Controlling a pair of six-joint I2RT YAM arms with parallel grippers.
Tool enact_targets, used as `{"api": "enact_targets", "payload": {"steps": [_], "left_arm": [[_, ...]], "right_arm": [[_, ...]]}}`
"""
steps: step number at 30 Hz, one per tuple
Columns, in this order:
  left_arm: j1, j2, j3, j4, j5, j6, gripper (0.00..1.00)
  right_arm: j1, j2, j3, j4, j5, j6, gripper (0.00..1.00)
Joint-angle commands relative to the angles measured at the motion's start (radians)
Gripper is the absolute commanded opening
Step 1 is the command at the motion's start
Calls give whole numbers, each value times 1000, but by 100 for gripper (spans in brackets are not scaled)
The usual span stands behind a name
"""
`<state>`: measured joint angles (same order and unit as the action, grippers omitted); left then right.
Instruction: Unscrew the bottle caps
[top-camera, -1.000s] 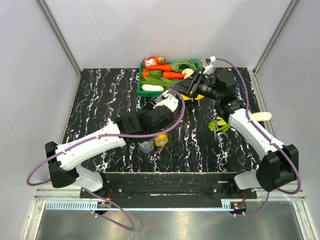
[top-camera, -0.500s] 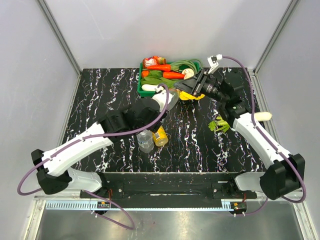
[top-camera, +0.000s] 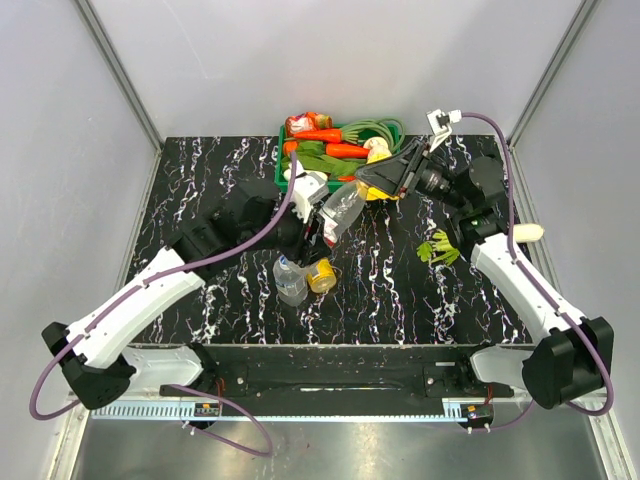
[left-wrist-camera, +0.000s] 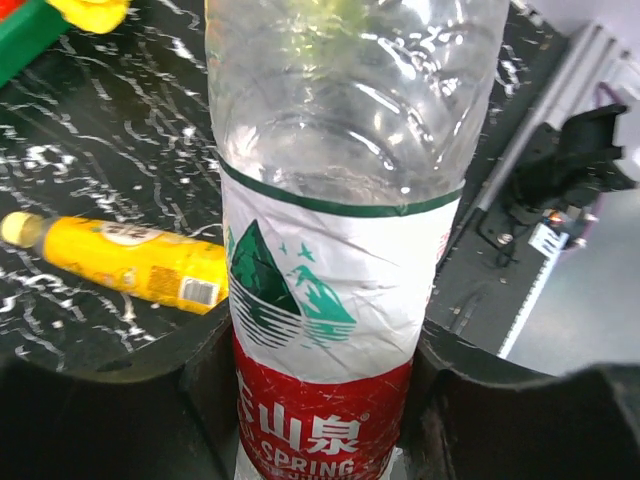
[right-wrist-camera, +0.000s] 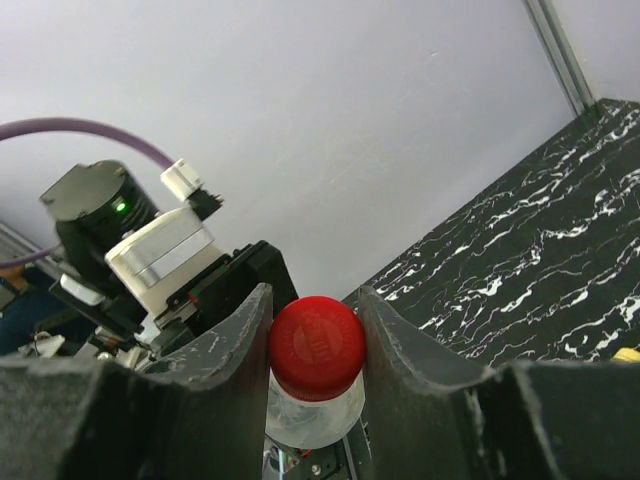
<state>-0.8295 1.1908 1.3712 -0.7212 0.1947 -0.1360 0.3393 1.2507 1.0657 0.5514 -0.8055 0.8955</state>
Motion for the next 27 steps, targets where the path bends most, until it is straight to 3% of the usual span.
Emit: {"api": "enact_targets", "payload": {"steps": [1,12,16,27], "left_arm": [[47,-37,-29,144,195,-65,4],[141,-57,-130,368,626,-175,5],[159,-60,-173,471,780,-223,7],[181,-42,-222,632,950,-326,9]], "right_arm": [[-3,-50,-15,177,-133,10,0],[-5,-89,-39,352,-222,39,0],[-5,-94,-50,501,-231,127,0],[-5,-70,-26,780,-291,302,0]]}}
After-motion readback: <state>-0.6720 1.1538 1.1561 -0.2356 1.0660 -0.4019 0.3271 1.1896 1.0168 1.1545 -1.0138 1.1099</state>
